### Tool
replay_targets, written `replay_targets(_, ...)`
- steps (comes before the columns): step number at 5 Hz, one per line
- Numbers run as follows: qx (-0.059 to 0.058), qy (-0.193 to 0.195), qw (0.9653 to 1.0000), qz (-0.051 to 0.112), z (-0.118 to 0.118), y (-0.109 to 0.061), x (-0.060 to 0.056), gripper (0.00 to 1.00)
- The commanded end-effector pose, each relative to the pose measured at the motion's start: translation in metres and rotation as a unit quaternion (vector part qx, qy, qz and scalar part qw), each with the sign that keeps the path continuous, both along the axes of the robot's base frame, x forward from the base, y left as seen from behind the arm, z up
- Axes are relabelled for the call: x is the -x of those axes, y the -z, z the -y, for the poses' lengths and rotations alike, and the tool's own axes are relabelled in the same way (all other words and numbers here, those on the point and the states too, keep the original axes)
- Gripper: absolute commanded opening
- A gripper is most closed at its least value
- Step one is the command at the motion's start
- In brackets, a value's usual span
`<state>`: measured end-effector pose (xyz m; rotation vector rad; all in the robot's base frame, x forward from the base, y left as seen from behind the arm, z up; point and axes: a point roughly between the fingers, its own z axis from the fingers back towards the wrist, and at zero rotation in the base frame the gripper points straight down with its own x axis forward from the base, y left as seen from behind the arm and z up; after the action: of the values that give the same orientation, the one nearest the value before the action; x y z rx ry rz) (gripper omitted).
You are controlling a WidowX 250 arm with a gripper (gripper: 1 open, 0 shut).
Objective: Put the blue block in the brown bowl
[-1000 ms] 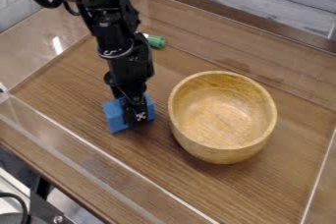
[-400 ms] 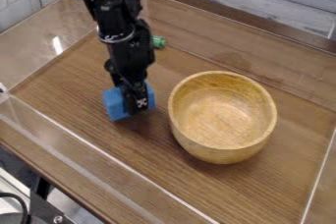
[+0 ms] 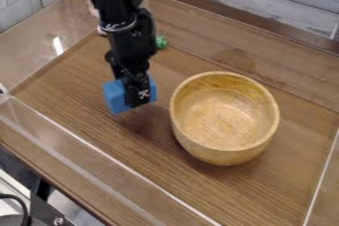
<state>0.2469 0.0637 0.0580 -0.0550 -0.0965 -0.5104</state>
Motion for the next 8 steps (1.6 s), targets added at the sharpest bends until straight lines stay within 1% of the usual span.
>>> replay_targets(1,-0.015,0.005,0.9991,0.039,0.0,-0.027,-0.015,0.0)
replay_targets(2,-0.016,0.005,0.9988,0.045,0.006,-0.034,-0.018,0.0)
replay_targets(5,-0.016,-0.005,0.9979,0.063,0.028,-0.049,-0.027,0.0)
replay_targets(7,-0.013,-0.004,0.9967,0.08,0.056,-0.059,-0.031,0.0)
replay_targets(8,-0.011,-0.001,0.9958,0.091,0.071,-0.059,-0.033,0.0)
